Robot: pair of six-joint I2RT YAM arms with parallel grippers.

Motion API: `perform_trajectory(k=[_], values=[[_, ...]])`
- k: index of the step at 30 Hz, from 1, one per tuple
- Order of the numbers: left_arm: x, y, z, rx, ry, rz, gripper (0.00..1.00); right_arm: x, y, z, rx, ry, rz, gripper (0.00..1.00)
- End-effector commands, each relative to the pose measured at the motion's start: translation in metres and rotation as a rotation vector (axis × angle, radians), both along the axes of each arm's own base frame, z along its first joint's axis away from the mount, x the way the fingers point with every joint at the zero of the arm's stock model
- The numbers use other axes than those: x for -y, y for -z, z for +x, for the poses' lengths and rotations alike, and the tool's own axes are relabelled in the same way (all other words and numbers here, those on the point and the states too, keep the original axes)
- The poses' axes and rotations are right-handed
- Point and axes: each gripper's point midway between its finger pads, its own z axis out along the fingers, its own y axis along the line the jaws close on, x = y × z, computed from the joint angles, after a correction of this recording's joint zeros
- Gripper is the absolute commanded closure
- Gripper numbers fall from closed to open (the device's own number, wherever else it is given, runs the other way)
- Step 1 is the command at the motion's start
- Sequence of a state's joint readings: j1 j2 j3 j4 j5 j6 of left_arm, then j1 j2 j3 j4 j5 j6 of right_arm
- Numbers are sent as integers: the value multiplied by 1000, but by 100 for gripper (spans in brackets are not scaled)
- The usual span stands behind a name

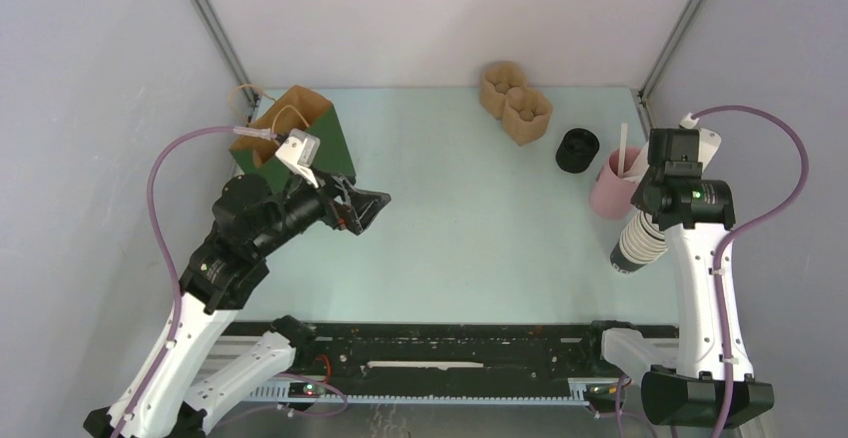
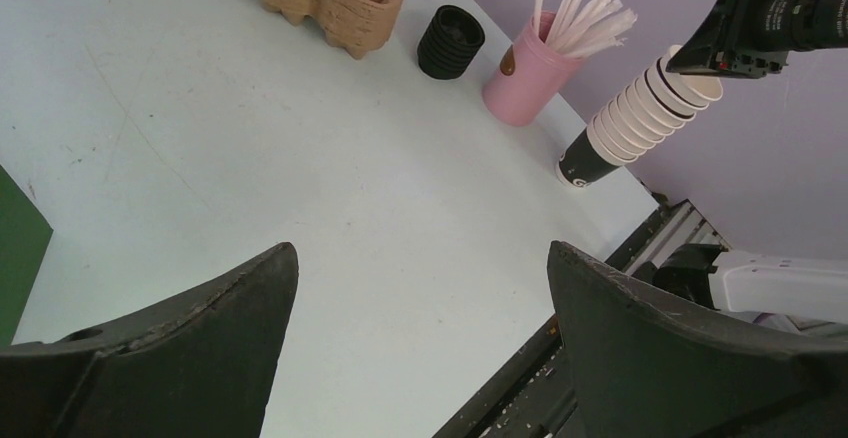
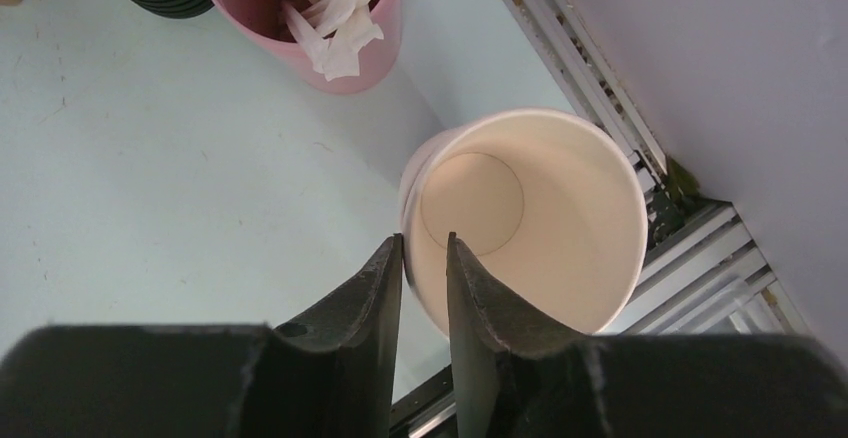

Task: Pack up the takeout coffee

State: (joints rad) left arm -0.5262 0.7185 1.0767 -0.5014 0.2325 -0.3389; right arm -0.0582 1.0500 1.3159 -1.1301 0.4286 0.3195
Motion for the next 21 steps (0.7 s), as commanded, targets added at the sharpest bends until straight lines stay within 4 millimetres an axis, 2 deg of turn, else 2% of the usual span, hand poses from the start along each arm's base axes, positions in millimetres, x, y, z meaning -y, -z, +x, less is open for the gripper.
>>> perform_trajectory(k=[1, 9, 16, 21], values=[[2, -1, -3, 33, 25, 3, 0, 4, -6, 5, 23, -1, -38, 71], [1, 1, -3, 31, 21, 12, 0, 1, -4, 4, 18, -24, -43, 80], [1, 2, -3, 30, 18, 13, 0, 3, -5, 0, -2, -25, -92, 98], [1, 5, -2, 24, 19, 15, 0, 0, -12, -4, -18, -39, -135, 100]])
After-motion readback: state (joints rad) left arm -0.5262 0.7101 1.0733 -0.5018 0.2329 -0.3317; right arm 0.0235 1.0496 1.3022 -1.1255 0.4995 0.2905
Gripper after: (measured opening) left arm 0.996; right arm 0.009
